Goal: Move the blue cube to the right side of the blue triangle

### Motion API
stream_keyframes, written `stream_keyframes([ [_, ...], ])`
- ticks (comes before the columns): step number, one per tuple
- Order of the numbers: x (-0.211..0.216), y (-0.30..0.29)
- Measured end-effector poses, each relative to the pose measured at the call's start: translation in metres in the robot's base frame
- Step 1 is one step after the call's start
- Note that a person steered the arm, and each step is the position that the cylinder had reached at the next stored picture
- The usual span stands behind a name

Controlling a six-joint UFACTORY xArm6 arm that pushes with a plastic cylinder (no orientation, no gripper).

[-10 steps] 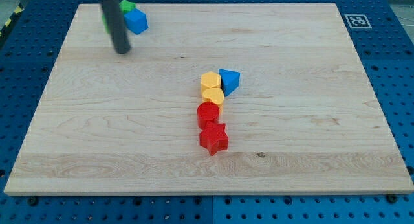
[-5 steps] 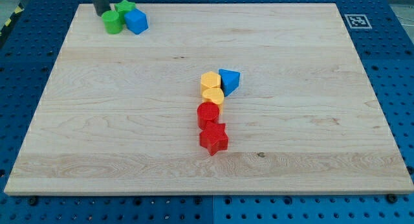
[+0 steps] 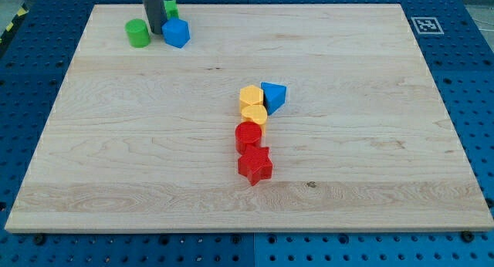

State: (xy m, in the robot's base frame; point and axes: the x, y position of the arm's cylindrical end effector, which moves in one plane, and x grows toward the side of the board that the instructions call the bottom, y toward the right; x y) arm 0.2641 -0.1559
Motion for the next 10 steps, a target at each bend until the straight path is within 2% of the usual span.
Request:
stream_keyframes([
  [2,0.016,0.033],
  [5,0.031,0.130],
  [7,0.052,0.129],
  [10,0.096,0.188],
])
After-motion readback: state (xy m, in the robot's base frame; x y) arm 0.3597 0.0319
